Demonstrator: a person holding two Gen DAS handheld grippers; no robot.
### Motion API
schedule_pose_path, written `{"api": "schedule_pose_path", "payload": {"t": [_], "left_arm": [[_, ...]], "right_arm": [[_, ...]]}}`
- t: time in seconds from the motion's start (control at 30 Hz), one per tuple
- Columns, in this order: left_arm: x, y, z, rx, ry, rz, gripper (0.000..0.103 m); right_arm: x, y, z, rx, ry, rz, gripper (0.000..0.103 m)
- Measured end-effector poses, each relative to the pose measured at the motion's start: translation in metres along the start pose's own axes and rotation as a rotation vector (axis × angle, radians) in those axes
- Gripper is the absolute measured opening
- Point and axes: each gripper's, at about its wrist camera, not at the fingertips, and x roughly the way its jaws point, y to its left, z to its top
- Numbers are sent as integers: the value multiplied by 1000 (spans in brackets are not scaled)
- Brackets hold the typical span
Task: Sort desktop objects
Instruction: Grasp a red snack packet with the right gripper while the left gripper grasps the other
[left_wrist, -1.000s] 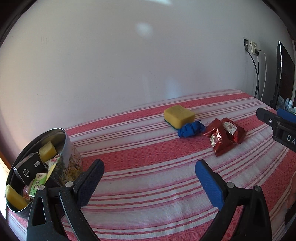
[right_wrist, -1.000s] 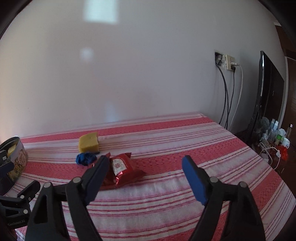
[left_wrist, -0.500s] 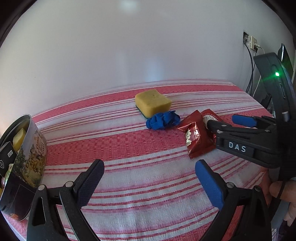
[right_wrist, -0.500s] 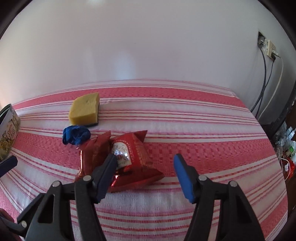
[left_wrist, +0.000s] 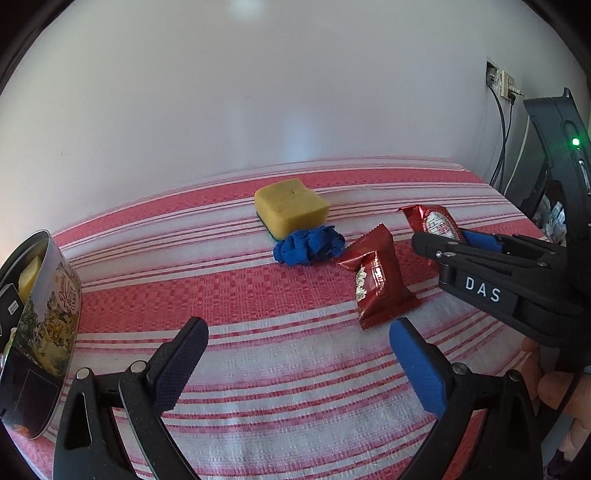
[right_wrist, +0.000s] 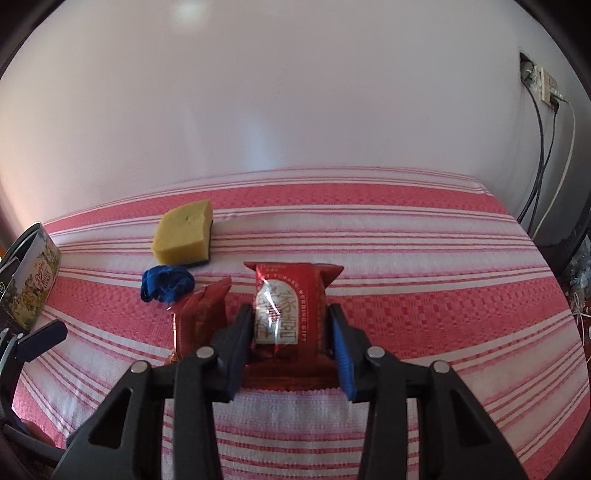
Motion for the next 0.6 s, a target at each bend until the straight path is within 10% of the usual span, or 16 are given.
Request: {"api": "schedule_pose_path", "payload": {"t": [0.4, 0.6], "left_arm": [[12, -35, 22, -80, -23, -29, 100], [53, -35, 28, -174, 120, -28, 84]], "right_arm": [[-24, -49, 5, 176, -125, -34, 41], [-26, -59, 4, 217, -115, -10, 41]]}}
